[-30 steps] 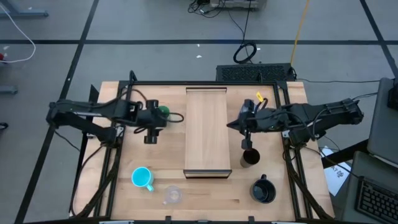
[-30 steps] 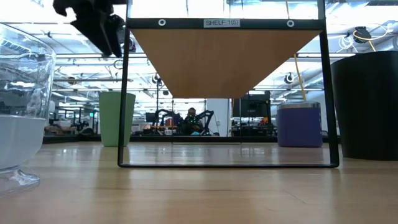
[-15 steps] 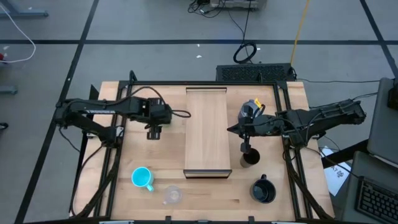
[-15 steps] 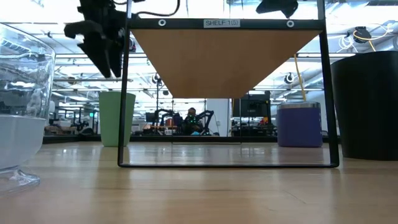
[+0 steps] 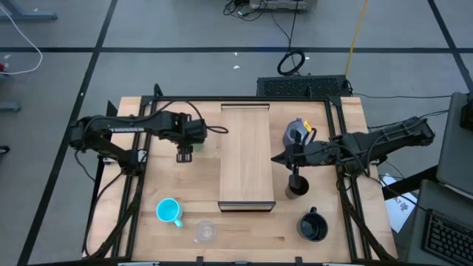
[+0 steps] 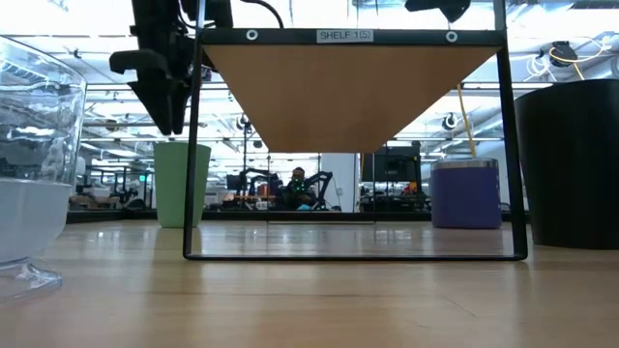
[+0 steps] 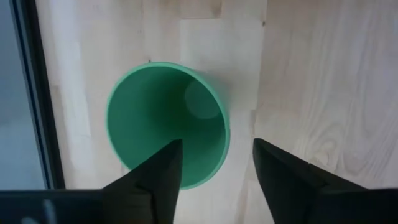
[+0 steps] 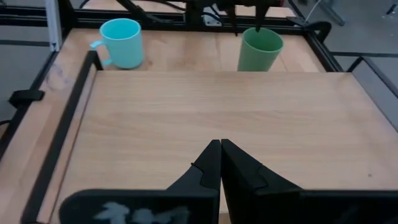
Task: Stack small to large cups/mugs on shelf
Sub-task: Put the green cup on the shelf
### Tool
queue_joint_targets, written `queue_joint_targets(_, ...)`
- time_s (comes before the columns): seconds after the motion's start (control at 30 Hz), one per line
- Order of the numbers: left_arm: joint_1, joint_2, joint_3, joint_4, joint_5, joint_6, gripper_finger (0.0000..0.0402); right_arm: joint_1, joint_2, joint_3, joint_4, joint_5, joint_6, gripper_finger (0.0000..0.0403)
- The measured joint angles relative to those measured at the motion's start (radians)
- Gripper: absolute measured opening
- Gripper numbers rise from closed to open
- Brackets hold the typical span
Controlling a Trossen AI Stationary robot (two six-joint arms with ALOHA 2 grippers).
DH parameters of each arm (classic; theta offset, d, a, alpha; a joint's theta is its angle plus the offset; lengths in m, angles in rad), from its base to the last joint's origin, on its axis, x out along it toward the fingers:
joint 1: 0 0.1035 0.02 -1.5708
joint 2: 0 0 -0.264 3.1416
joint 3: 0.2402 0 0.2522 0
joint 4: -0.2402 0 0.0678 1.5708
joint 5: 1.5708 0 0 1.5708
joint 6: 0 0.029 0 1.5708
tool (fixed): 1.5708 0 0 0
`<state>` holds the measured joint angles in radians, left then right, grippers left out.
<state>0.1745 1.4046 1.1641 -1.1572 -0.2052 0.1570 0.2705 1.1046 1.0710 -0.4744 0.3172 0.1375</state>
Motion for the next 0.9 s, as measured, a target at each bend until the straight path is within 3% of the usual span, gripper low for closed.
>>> queue_joint_targets(0.2, 0.004, -0.001, -0.037, 0.025, 0.002, 0.050, 0.0160, 0.032, 0.000, 0.000, 0.002, 0.000, 0.000, 0.0000)
queue_joint_targets(0.53, 0.006, -0.001, -0.110, 0.107, -0.029, 0.092, 0.0149, 0.052, 0.000, 0.000, 0.015, 0.000, -0.001, 0.0000)
queue_joint_targets(0.63, 0.005, -0.001, -0.112, 0.112, -0.029, 0.108, 0.0117, 0.052, 0.000, 0.000, 0.015, 0.000, 0.000, 0.0000)
queue_joint_targets(0.8, 0.005, -0.001, -0.112, 0.112, 0.014, 0.129, 0.0025, 0.052, 0.000, -0.001, 0.016, 0.000, 0.000, 0.0000)
queue_joint_targets(0.9, 0.003, -0.001, -0.112, 0.110, 0.040, 0.130, 0.0011, 0.052, 0.000, -0.030, 0.049, 0.000, 0.000, 0.0000)
